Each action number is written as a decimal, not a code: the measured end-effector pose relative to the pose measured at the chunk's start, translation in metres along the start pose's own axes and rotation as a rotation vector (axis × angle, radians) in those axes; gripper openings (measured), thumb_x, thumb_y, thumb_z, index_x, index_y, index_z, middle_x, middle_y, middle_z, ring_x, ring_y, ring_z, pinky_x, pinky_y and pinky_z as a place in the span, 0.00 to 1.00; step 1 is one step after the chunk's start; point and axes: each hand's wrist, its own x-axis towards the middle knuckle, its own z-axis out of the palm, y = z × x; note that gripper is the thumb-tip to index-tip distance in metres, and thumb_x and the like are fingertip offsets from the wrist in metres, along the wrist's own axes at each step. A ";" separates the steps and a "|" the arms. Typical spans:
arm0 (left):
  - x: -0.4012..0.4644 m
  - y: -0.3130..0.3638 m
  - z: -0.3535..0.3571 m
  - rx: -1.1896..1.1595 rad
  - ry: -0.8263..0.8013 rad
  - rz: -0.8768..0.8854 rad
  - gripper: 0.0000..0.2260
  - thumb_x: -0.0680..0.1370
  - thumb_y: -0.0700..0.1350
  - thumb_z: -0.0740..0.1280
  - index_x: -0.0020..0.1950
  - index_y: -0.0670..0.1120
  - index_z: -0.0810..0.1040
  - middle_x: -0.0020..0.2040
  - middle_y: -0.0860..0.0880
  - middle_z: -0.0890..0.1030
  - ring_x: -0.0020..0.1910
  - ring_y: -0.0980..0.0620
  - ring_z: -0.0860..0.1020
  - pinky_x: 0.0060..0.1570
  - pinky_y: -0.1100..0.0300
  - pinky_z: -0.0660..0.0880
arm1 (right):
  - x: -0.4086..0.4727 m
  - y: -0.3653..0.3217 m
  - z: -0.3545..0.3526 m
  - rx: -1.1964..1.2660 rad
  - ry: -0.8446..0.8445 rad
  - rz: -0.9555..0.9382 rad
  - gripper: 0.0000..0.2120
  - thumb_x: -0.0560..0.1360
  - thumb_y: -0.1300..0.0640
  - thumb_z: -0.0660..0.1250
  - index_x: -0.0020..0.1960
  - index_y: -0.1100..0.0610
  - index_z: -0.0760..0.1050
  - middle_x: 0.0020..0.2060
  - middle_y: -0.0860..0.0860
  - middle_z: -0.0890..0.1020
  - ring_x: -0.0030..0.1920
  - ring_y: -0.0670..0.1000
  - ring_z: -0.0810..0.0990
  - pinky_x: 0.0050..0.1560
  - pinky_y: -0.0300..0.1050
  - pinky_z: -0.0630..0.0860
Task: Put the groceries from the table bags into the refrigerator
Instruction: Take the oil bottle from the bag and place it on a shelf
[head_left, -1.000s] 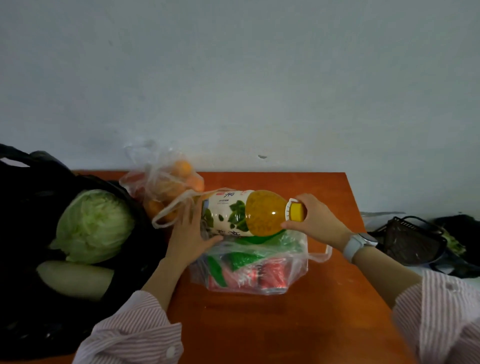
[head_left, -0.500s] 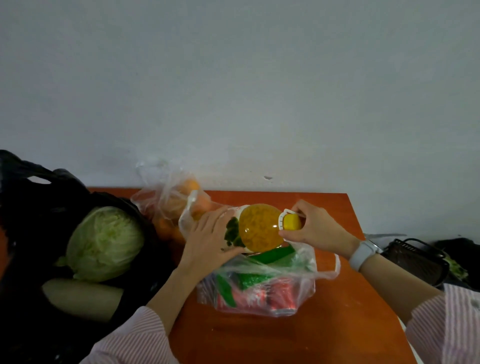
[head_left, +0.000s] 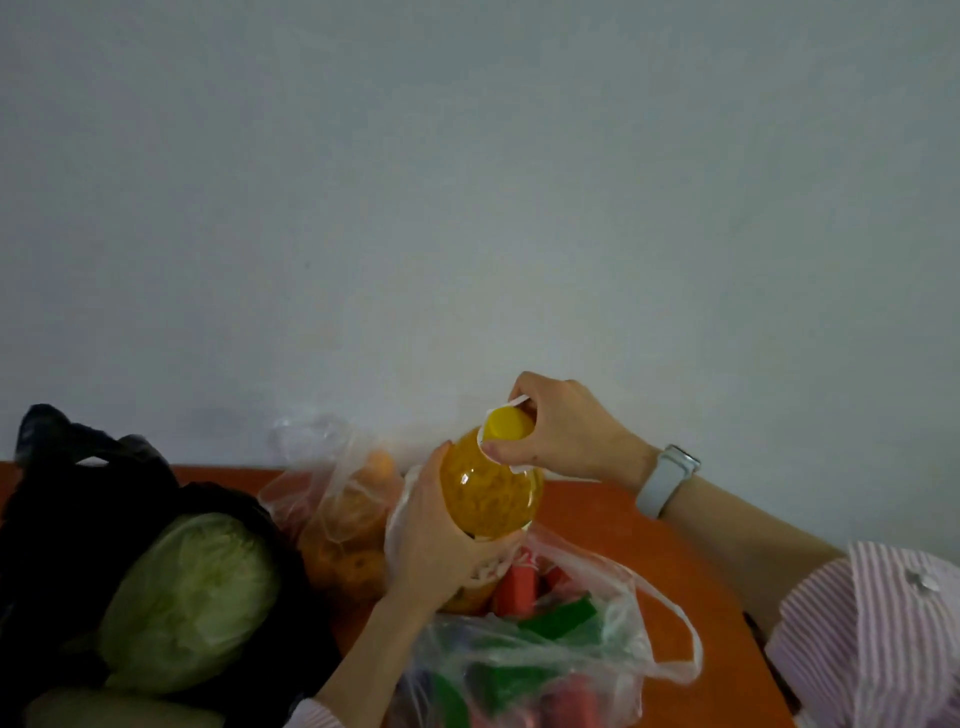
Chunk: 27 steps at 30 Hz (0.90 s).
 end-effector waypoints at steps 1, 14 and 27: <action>0.006 0.008 -0.004 -0.060 -0.014 0.011 0.51 0.54 0.69 0.73 0.71 0.55 0.56 0.67 0.51 0.70 0.64 0.52 0.70 0.56 0.58 0.70 | 0.004 -0.006 -0.013 0.033 0.016 -0.007 0.18 0.65 0.45 0.72 0.44 0.54 0.69 0.32 0.49 0.76 0.35 0.50 0.75 0.33 0.42 0.68; 0.036 0.120 -0.027 -0.779 -0.112 -0.005 0.41 0.51 0.59 0.75 0.61 0.61 0.62 0.61 0.53 0.72 0.56 0.52 0.75 0.49 0.53 0.79 | -0.067 0.033 -0.049 0.886 0.221 0.094 0.18 0.76 0.43 0.54 0.58 0.52 0.71 0.53 0.52 0.79 0.54 0.52 0.79 0.52 0.46 0.77; -0.073 0.189 0.046 -0.812 -0.674 -0.156 0.44 0.52 0.57 0.80 0.61 0.58 0.61 0.57 0.45 0.76 0.51 0.42 0.80 0.49 0.42 0.78 | -0.253 0.072 -0.010 1.021 0.488 0.393 0.42 0.60 0.44 0.70 0.68 0.50 0.56 0.52 0.54 0.78 0.46 0.51 0.83 0.40 0.41 0.80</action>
